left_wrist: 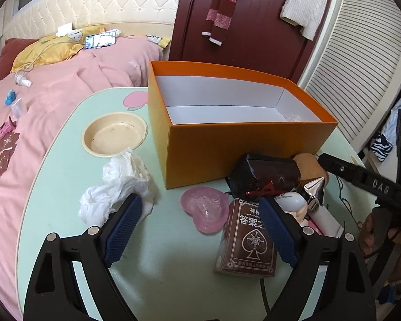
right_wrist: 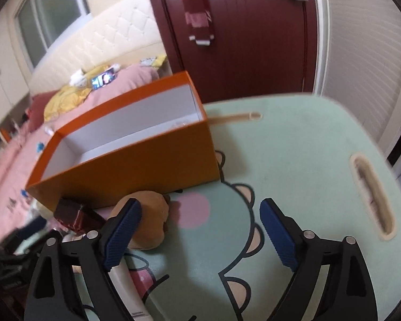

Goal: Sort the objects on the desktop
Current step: 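Grasp the clear heart-shaped item in the box and set it on the table with the right gripper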

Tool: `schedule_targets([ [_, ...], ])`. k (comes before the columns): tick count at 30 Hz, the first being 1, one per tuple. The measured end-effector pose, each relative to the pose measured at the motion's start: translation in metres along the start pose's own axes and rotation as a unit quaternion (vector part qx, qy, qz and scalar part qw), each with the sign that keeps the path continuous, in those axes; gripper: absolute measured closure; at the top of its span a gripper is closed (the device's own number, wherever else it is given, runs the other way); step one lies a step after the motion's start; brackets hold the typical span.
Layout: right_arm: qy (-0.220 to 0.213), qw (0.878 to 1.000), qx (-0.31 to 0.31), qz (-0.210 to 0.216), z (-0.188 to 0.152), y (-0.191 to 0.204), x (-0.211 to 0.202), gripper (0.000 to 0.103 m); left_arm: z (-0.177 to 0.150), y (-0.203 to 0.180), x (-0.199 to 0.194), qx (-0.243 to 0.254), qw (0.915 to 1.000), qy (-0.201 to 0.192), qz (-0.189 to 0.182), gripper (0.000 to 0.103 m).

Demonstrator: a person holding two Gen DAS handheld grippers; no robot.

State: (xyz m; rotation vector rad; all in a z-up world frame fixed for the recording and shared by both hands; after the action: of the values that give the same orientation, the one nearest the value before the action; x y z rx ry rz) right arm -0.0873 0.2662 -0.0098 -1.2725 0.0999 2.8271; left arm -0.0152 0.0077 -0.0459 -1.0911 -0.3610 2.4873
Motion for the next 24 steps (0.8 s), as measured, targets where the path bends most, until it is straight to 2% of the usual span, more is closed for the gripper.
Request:
schedule_targets([
  [2, 0.004, 1.0, 0.023, 0.01, 0.0, -0.005, 0.001, 0.012, 0.0, 0.0, 0.001, 0.001, 1.0, -0.001, 0.0, 0.013],
  [7, 0.001, 0.999, 0.032, 0.023, 0.003, -0.009, -0.001, 0.011, 0.0, 0.001, 0.002, 0.003, 1.0, -0.001, -0.001, 0.013],
  [20, 0.002, 0.999, 0.033, 0.019, 0.002, -0.002, -0.002, 0.011, 0.001, -0.001, 0.003, 0.004, 1.0, 0.004, -0.002, 0.011],
  [21, 0.002, 0.999, 0.033, 0.019, 0.002, -0.001, -0.002, 0.011, 0.001, -0.002, 0.005, 0.007, 0.9999, 0.011, -0.002, 0.009],
  [22, 0.003, 0.999, 0.032, 0.018, 0.003, -0.001, -0.002, 0.011, 0.001, -0.003, 0.006, 0.01, 0.9998, 0.017, -0.003, 0.003],
  [24, 0.008, 0.999, 0.028, 0.014, 0.004, 0.001, -0.001, 0.011, 0.003, -0.006, 0.007, 0.016, 0.9995, 0.027, 0.0, 0.001],
])
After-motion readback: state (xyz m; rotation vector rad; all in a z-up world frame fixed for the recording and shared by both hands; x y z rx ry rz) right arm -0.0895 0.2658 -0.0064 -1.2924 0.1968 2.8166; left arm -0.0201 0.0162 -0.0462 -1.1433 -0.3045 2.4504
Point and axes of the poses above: each gripper's, at about its wrist camera, not at the fingertips, and x roughly the way its jaws point, y to its left, z to its top, the point moved 6 cm from there along x, roughly the way its jaws point, and after that the axes turned 14 degrees about -z, right-handed, at the moved point
